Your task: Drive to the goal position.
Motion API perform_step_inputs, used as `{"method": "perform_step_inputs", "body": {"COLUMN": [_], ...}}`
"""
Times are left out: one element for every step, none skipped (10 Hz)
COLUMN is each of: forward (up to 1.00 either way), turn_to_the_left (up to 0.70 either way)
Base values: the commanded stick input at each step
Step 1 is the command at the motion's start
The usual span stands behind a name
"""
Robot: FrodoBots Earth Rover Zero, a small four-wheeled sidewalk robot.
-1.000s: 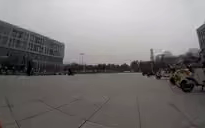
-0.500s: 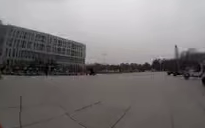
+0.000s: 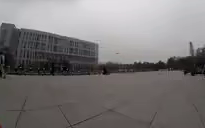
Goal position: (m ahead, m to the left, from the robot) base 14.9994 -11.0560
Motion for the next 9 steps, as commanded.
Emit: {"method": "perform_step_inputs", "body": {"forward": [0.7, 0.7, 0.7, 0.7, 0.7, 0.7, 0.7, 0.7, 0.7], "turn_to_the_left": [-0.36, -0.36, -0.36, -0.36, -0.36, -0.36, -0.36, -0.36, -0.36]}}
